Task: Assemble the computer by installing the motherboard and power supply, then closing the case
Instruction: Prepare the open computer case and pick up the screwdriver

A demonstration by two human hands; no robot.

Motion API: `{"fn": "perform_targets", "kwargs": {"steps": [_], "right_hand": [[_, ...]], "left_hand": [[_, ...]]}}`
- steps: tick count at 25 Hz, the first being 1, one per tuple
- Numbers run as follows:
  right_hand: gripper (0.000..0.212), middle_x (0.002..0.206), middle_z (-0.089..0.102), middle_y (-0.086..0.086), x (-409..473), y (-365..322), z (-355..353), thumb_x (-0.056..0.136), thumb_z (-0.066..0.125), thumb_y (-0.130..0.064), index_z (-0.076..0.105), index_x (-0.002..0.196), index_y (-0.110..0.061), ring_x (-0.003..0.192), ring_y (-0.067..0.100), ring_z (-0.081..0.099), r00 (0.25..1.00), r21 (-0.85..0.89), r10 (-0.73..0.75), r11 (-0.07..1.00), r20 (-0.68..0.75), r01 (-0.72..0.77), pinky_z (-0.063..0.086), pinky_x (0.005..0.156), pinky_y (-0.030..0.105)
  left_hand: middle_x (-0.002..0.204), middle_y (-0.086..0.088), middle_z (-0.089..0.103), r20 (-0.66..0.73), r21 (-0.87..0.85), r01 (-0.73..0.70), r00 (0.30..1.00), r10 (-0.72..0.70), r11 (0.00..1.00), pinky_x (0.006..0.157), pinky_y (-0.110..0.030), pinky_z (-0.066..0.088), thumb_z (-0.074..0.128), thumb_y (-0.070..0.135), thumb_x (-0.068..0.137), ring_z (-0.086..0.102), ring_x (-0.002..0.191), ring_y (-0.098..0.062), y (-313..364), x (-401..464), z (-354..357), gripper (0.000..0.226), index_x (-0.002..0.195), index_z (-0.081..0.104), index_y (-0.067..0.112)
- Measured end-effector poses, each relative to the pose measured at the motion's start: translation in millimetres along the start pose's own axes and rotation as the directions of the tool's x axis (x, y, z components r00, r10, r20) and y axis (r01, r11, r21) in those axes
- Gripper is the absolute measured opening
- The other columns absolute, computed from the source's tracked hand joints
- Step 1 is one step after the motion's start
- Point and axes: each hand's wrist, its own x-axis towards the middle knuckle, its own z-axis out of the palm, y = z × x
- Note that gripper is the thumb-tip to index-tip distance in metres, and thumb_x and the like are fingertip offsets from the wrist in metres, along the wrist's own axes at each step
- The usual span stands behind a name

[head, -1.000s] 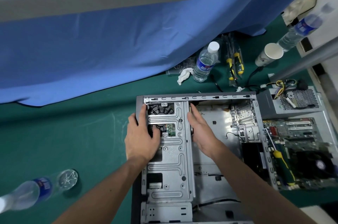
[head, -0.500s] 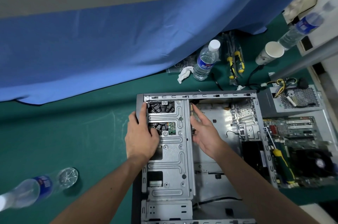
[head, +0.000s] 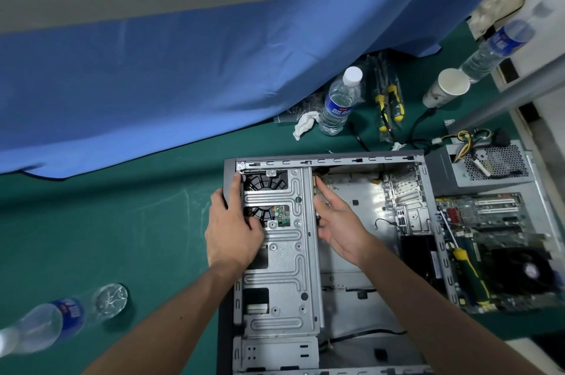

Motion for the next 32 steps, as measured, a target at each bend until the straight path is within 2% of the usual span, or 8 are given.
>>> {"fn": "perform_targets", "kwargs": {"steps": [5, 9, 15, 24, 29, 32], "right_hand": [[0.048, 0.128, 0.067, -0.005, -0.7, 0.6, 0.4, 0.103, 0.048, -0.015, 0.041, 0.146, -0.035, 0.107, 0.018, 0.067, 1.000, 0.012, -0.018, 1.000, -0.002, 0.018, 0.058, 0.079, 0.037], [0.049, 0.128, 0.067, -0.004, 0.4, 1.7, -1.6, 0.100, 0.052, -0.016, 0.043, 0.145, -0.033, 0.112, 0.023, 0.065, 0.999, 0.033, -0.030, 0.999, -0.011, 0.030, 0.058, 0.083, 0.040], [0.052, 0.132, 0.064, -0.003, -0.9, 2.5, -3.6, 0.094, 0.059, -0.021, 0.044, 0.142, -0.036, 0.109, 0.022, 0.067, 1.000, 0.040, -0.022, 0.999, 0.003, 0.021, 0.058, 0.083, 0.041], [0.050, 0.135, 0.062, -0.001, -0.7, 4.9, -3.4, 0.098, 0.055, -0.020, 0.043, 0.145, -0.032, 0.114, 0.024, 0.065, 0.999, -0.002, -0.043, 0.999, -0.024, 0.043, 0.058, 0.082, 0.039], [0.039, 0.131, 0.065, -0.003, -1.5, 5.3, -1.3, 0.089, 0.062, -0.028, 0.056, 0.123, -0.046, 0.110, 0.021, 0.067, 0.997, -0.028, -0.071, 0.997, -0.033, 0.070, 0.058, 0.078, 0.036], [0.040, 0.131, 0.065, -0.004, -1.7, 6.3, -0.4, 0.084, 0.064, -0.031, 0.058, 0.120, -0.047, 0.109, 0.021, 0.067, 0.996, -0.019, -0.080, 0.997, -0.049, 0.079, 0.059, 0.077, 0.035]], "left_hand": [[0.133, -0.006, 0.033, 0.001, -0.003, -0.002, 1.000, 0.002, 1.000, 0.081, -0.043, 0.054, 0.055, 0.019, 0.082, 0.055, 0.102, -0.031, 0.3, 0.6, 0.3, 0.087, 0.152, 0.008, 0.041], [0.131, -0.005, 0.033, 0.003, -0.006, -0.005, 1.000, 0.005, 1.000, 0.082, -0.044, 0.054, 0.055, 0.020, 0.081, 0.054, 0.102, -0.030, 0.2, 0.6, 0.7, 0.088, 0.152, 0.009, 0.041], [0.133, -0.005, 0.032, 0.007, -0.004, -0.005, 1.000, 0.005, 1.000, 0.081, -0.041, 0.052, 0.056, 0.020, 0.081, 0.054, 0.104, -0.029, -1.5, 0.7, 1.6, 0.088, 0.152, 0.008, 0.042], [0.135, -0.005, 0.032, 0.004, -0.002, -0.012, 1.000, 0.013, 1.000, 0.081, -0.040, 0.051, 0.057, 0.020, 0.080, 0.053, 0.106, -0.029, -1.4, 1.3, 2.1, 0.089, 0.152, 0.009, 0.040], [0.132, -0.007, 0.033, 0.005, 0.009, -0.012, 1.000, 0.012, 1.000, 0.079, -0.042, 0.051, 0.056, 0.020, 0.079, 0.053, 0.105, -0.030, -1.3, 1.3, 2.2, 0.088, 0.153, 0.011, 0.039], [0.132, -0.006, 0.034, 0.007, 0.013, -0.013, 1.000, 0.012, 1.000, 0.079, -0.044, 0.052, 0.056, 0.020, 0.079, 0.052, 0.106, -0.031, -1.4, 0.8, 1.9, 0.088, 0.153, 0.012, 0.038]]}}
